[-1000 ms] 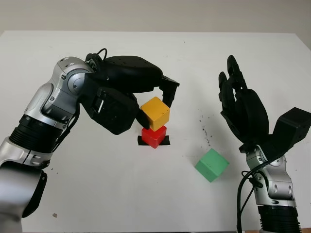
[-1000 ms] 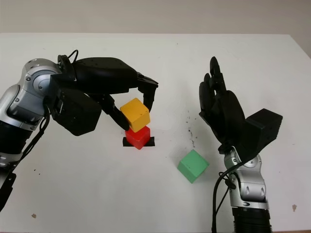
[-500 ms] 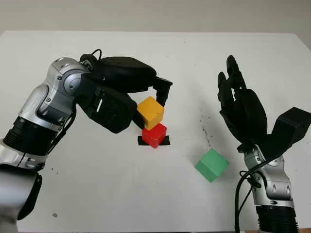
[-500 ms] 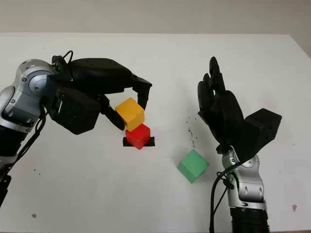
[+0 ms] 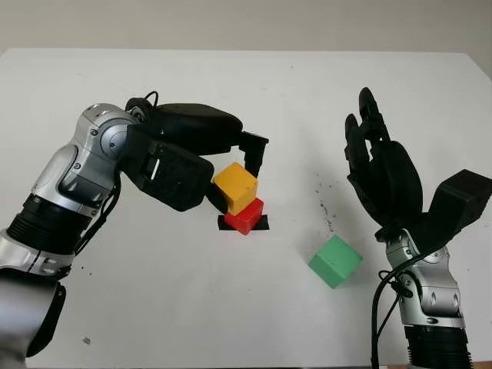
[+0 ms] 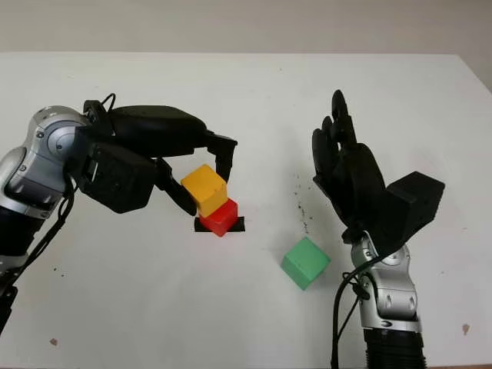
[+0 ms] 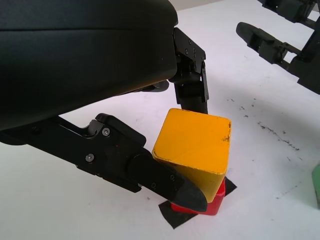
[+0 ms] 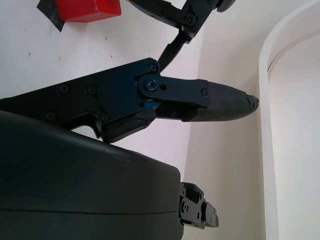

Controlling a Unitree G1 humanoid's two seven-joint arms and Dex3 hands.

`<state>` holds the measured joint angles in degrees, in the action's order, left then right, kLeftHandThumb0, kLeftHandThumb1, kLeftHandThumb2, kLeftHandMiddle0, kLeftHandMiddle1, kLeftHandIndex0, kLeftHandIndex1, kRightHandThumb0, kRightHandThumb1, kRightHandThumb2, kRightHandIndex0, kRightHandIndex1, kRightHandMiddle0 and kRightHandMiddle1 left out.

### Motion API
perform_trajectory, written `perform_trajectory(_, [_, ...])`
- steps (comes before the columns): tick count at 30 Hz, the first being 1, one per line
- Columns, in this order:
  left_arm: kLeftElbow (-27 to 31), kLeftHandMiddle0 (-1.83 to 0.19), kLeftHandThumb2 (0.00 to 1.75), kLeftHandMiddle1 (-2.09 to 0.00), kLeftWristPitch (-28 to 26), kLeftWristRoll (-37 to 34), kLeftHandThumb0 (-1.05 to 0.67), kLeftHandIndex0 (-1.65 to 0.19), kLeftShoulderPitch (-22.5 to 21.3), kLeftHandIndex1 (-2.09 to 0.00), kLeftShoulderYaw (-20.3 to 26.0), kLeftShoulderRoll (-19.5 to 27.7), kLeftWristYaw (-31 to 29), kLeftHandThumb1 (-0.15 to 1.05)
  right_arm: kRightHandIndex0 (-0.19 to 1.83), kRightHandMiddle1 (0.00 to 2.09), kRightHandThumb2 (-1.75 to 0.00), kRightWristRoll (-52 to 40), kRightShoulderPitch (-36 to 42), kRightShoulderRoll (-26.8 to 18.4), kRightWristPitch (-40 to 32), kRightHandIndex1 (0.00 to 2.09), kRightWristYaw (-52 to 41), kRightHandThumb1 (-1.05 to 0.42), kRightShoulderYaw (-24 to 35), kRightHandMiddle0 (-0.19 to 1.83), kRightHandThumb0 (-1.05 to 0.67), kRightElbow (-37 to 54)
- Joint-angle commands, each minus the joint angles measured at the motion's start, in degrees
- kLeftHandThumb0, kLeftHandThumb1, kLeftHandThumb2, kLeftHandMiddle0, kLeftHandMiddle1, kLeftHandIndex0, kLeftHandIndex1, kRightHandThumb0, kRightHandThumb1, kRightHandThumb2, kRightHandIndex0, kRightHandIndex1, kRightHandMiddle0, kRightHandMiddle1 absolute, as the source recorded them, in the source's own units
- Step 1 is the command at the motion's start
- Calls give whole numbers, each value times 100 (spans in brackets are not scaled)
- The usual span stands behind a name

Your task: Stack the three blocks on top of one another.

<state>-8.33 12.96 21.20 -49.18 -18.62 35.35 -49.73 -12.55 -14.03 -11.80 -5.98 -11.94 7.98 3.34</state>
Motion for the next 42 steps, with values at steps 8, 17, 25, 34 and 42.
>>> perform_trajectory(8, [-202,-23,6,-5,291,90,-49,-32,66,-172,-2,-42,354,101,-19,0,-54,-80,96,16,-7,0,-58,-105,37,-19,-76,171])
perform_trajectory(17, [-231,-23,5,-5,290,222,-48,-31,65,-172,-12,-120,474,100,-19,0,-54,-47,109,1,33,0,-64,-105,15,-19,-77,158])
perform_trajectory(25, [-237,-24,5,-6,261,272,-47,-34,54,-162,-24,-165,495,99,-19,0,-54,-85,138,32,37,0,-36,-105,35,-19,-77,191])
perform_trajectory(34, [-230,-23,6,-5,195,208,-48,-33,51,-163,-28,-225,414,100,-19,0,-53,-119,163,46,-27,0,-10,-105,29,-19,-78,242])
perform_trajectory(42, [-219,-23,5,-5,122,229,-47,-32,50,-165,-68,-244,364,100,-19,0,-52,-60,181,48,57,0,-2,-105,10,-19,-78,206])
